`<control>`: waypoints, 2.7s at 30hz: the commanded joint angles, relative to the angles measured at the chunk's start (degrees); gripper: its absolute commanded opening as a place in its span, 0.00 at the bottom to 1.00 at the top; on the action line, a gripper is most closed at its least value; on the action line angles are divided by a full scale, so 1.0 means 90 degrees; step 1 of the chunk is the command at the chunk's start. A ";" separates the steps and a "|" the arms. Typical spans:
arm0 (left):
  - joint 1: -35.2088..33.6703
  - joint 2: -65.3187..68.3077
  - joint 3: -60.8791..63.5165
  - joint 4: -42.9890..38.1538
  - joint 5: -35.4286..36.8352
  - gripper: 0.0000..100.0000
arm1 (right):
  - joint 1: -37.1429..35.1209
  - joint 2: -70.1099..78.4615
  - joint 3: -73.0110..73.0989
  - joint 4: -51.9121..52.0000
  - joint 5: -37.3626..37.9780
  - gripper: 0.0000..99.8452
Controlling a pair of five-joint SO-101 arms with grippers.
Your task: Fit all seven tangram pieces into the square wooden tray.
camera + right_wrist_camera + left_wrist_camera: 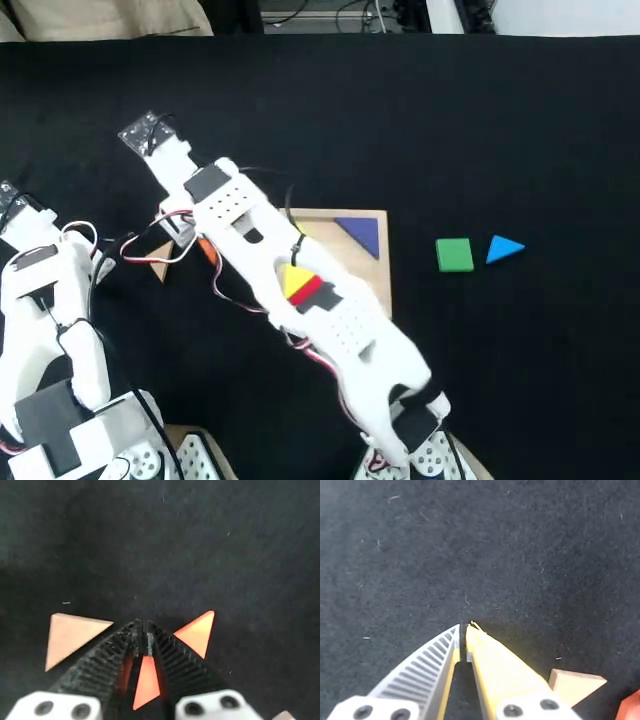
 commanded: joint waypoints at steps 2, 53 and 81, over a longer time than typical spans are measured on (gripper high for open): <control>-0.0044 -0.0205 -0.0142 -0.0088 0.0049 0.03 | -0.0059 0.0405 -0.1118 0.0967 -0.0020 0.01; 0.0357 -0.0147 -0.0161 -0.0098 0.0000 0.03 | 0.0098 0.1744 -0.3785 0.3048 -0.2422 0.30; 0.0366 -0.0137 -0.0161 -0.0098 0.0000 0.03 | 0.0918 0.1031 -0.5377 0.3780 -0.1446 0.01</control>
